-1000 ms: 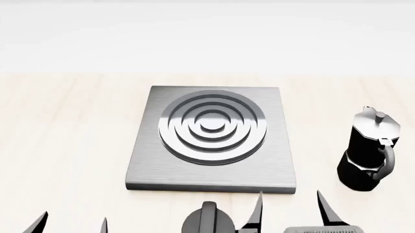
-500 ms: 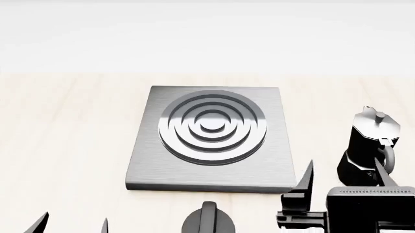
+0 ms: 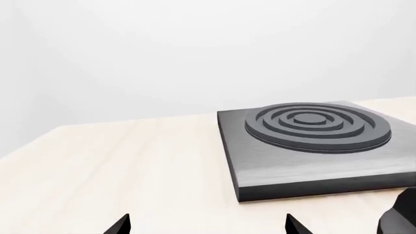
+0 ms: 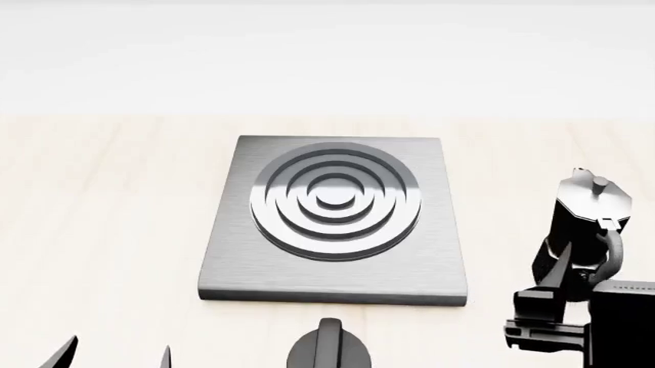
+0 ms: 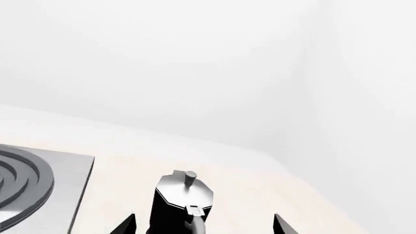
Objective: Put the moka pot on the stove.
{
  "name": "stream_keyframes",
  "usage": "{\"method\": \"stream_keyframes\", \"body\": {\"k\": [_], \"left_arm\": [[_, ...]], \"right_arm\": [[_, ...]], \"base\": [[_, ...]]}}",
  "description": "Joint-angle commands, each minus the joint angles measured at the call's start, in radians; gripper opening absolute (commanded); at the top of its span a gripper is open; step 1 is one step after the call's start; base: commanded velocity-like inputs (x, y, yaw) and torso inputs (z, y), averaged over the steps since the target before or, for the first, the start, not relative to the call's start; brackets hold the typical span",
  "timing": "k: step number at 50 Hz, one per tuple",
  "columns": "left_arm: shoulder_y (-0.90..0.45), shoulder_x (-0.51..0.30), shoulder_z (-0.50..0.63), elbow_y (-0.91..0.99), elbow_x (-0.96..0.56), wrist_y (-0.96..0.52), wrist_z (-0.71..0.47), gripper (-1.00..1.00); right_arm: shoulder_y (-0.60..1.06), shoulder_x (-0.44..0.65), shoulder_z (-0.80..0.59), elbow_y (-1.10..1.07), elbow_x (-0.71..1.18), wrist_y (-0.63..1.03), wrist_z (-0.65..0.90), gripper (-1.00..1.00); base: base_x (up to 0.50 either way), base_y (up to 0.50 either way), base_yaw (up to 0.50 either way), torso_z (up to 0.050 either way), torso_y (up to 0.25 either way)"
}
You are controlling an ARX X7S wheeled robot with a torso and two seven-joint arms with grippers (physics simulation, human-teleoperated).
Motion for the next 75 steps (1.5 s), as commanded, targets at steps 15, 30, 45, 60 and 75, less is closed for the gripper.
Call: {"method": "stream_keyframes", "body": {"k": [15,30,45,60,75], "left_arm": [[-0.003,-0.012,0.017,-0.013,-0.019,0.035,-0.012,1.0],[-0.004,-0.022,0.028,-0.014,-0.027,0.038,-0.023,1.0],[-0.006,-0.03,0.039,-0.013,-0.034,0.036,-0.035,1.0],[-0.007,-0.038,0.049,-0.012,-0.04,0.035,-0.045,1.0],[-0.009,-0.045,0.057,-0.014,-0.044,0.039,-0.057,1.0]], "right_arm": [[0.028,0.025,0.192,0.09,0.217,0.001,-0.131,1.0],[0.031,0.003,0.259,0.196,0.315,-0.058,-0.191,1.0],[0.17,0.013,0.162,0.457,0.277,-0.142,-0.241,1.0],[0.243,0.013,0.134,0.608,0.265,-0.184,-0.253,1.0],[0.3,0.021,0.116,0.747,0.251,-0.238,-0.266,1.0]], "base": [[0.0,0.0,0.0,0.0,0.0],[0.0,0.0,0.0,0.0,0.0],[0.0,0.0,0.0,0.0,0.0],[0.0,0.0,0.0,0.0,0.0],[0.0,0.0,0.0,0.0,0.0]]}}
